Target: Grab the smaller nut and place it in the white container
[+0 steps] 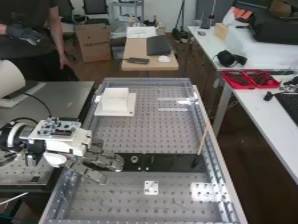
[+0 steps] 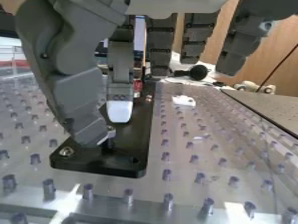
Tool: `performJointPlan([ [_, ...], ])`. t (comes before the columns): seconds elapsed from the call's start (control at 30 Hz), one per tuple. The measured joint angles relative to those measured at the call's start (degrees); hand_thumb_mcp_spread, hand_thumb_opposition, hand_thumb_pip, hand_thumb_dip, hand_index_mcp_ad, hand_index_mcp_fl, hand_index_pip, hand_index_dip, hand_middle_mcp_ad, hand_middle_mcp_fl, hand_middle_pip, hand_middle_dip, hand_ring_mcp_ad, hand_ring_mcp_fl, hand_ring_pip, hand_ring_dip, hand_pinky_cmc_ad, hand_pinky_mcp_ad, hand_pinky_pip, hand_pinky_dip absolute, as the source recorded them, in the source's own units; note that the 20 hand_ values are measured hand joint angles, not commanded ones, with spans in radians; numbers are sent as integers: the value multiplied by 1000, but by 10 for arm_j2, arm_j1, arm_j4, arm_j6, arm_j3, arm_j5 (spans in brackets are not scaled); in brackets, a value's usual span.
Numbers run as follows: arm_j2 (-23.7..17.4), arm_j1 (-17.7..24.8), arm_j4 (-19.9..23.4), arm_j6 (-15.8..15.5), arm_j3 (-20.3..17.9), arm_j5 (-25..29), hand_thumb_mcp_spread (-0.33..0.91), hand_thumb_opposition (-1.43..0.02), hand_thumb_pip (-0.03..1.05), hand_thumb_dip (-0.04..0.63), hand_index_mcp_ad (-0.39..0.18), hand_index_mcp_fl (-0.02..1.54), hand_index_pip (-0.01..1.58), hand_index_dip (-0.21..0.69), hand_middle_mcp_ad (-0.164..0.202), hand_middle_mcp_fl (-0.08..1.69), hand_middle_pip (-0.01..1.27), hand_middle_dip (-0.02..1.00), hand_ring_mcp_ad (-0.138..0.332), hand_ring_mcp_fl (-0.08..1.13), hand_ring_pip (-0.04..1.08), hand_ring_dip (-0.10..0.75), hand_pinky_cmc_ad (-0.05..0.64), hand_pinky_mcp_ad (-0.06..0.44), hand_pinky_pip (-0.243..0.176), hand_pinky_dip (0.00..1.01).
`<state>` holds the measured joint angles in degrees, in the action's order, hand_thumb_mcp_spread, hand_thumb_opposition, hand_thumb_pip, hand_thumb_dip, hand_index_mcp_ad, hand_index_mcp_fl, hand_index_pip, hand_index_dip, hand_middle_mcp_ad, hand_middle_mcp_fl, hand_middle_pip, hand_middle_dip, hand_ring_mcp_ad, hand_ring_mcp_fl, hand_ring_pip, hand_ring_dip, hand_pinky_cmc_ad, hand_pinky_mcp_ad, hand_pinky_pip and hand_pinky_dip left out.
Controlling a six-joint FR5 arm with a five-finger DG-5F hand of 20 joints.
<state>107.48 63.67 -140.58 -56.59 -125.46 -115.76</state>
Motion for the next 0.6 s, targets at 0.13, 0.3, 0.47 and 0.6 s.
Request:
performJointPlan([
  [0.13,0,-1,-4,-1,2,-3,494,-826,585,239,-119,199,1513,278,75,133,126,188,113,0,110,59,330,262,3,192],
  [0.3,1,-1,-11,-4,6,-3,494,-826,585,239,-119,206,1494,255,75,134,126,190,113,0,103,66,330,262,3,192],
  [0.47,-2,-2,-12,-5,6,-2,494,-826,600,239,-115,155,1475,244,75,133,126,190,115,0,112,75,330,262,3,192],
  [0.6,-2,-2,-13,-6,6,-3,492,-826,600,239,-119,150,1473,248,75,133,126,190,113,0,108,75,330,262,3,192],
])
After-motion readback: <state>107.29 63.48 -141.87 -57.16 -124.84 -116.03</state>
